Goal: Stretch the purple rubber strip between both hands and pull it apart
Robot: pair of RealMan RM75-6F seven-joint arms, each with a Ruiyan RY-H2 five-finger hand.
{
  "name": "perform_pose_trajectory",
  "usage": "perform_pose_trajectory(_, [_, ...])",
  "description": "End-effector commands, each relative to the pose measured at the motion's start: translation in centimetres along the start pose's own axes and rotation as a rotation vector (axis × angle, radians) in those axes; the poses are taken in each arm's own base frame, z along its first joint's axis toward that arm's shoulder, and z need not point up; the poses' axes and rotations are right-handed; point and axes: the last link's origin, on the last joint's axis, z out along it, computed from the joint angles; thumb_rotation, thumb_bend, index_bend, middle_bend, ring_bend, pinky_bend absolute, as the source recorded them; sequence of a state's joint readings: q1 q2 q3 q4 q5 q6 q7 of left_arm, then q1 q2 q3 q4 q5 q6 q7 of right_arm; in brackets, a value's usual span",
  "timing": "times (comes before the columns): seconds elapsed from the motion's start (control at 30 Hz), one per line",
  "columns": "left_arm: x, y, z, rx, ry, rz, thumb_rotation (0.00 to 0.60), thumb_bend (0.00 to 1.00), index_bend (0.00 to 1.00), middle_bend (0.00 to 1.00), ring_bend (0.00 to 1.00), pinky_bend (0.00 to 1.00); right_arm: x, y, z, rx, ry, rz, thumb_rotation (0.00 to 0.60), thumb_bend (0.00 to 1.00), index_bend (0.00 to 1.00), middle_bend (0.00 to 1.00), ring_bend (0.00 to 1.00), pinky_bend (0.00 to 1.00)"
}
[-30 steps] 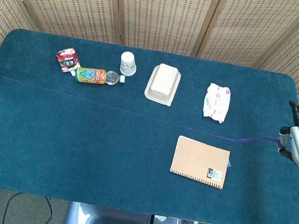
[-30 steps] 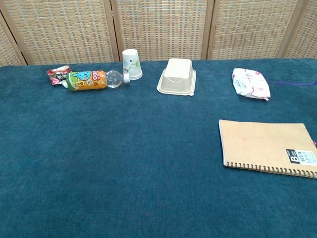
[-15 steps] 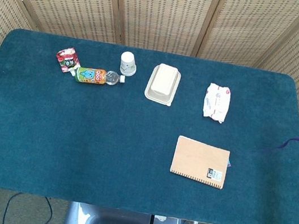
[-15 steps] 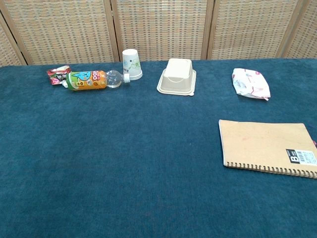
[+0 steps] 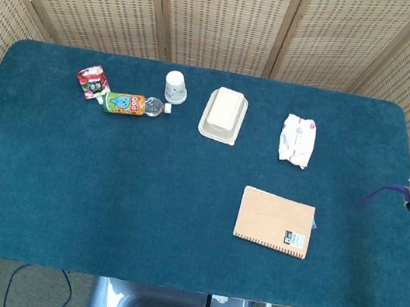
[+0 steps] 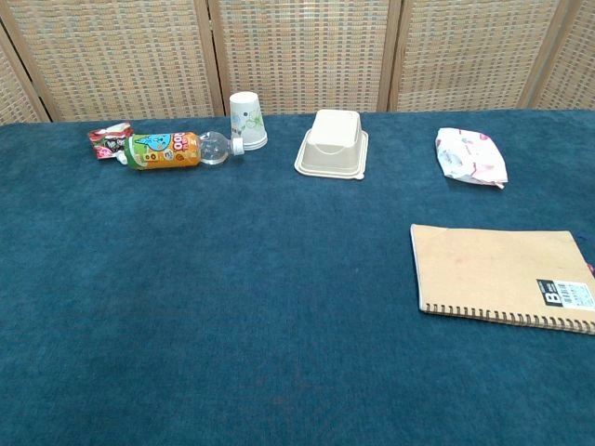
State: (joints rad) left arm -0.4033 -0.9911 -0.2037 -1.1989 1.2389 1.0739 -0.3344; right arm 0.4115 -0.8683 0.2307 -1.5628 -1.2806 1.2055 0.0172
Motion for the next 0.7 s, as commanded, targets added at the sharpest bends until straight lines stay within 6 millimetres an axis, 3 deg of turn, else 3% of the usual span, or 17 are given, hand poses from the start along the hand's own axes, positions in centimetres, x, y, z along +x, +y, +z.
perform_pose_trajectory(0.03, [0.1,2.3,-0.8,-0.048,-0.017,0.027,0.6,0.73,0.78,0.0,0.0,0.0,1.3,-2.8,-0.5,0.074,0.028,-0.002,0.6,0.52,0.81,0.03,0.0,0.0])
perform_pose_trajectory(0.33, [-0.8,6.9,-2.3,-0.089,-0.066,0.063,0.6,0.73,0.78,0.0,0.0,0.0,1.4,-6.8,-1.1,0.142,0.02,-0.035,0.6,0.52,0.81,0.03,0.0,0.0])
perform_pose_trajectory(0.7, [-2.0,9.8,-3.2,-0.12,-0.108,0.028,0.6,0.73,0.78,0.0,0.0,0.0,-0.3,-7.9,-1.4,0.18,-0.016,-0.017,0.6,0.52,0.81,0.03,0.0,0.0])
